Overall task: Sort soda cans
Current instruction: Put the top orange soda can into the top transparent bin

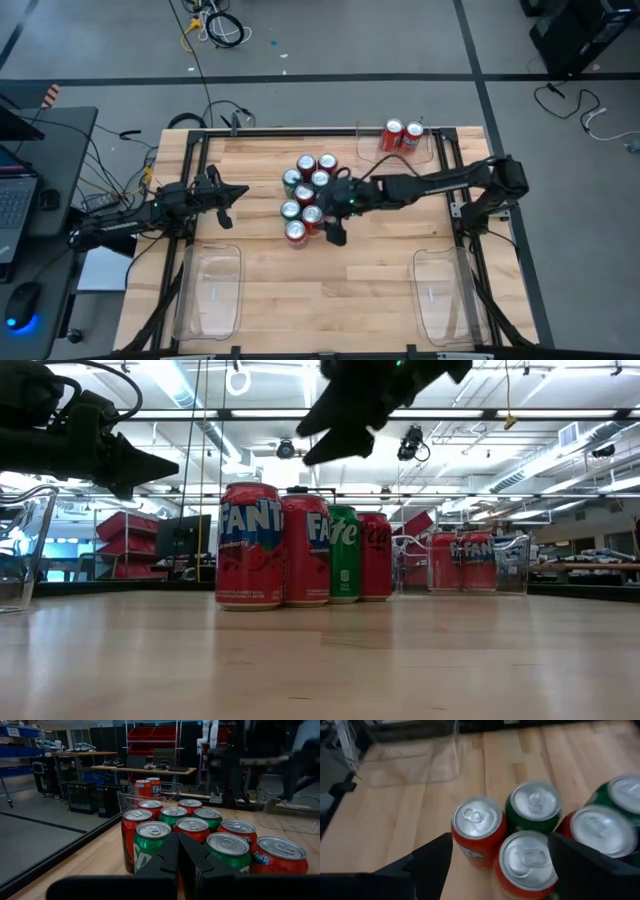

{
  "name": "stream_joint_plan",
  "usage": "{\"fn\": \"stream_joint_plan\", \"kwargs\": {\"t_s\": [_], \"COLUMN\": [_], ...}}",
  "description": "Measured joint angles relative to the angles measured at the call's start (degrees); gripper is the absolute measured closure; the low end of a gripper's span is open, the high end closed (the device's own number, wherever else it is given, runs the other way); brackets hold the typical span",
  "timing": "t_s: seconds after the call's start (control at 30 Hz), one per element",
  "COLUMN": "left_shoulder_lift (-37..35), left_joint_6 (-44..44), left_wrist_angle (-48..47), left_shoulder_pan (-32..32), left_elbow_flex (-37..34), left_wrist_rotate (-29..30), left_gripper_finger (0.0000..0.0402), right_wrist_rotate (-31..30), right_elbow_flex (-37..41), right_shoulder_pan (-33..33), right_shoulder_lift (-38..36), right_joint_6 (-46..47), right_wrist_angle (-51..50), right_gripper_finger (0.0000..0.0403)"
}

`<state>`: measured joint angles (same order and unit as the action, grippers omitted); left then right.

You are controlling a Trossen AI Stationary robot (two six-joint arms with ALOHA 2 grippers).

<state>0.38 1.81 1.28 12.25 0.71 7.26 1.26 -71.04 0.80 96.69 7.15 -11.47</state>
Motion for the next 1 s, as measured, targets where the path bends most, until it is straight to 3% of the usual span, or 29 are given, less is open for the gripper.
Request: {"fn": "stream_joint_plan", "kwargs": {"t_s": [0.63,0.77,1.0], "left_shoulder_lift": [0.0,0.0,0.0], "left_joint_6": [0.1,0.1,0.1], "left_wrist_angle": [0.0,-0.3,-0.7], "left_shoulder_pan": [0.0,0.0,0.0], "left_elbow_flex": [0.0,0.0,0.0], "left_wrist_rotate": [0.0,0.0,-0.1], "left_gripper_finger": [0.0394,0.0394,0.0394], "right_wrist_rotate": [-6.4,-6.5,-5.0], "right_elbow_flex": [-16.1,-16.4,-16.2], "right_shoulder_pan": [-0.3,0.2,0.7], "right_shoulder_lift": [15.4,16.3,15.4], "right_joint_6": [-5.9,-5.9,-3.9], "right_wrist_angle": [-18.6,-18.7,-20.6], "right_gripper_finger": [0.0061,0.0078,0.0142]}}
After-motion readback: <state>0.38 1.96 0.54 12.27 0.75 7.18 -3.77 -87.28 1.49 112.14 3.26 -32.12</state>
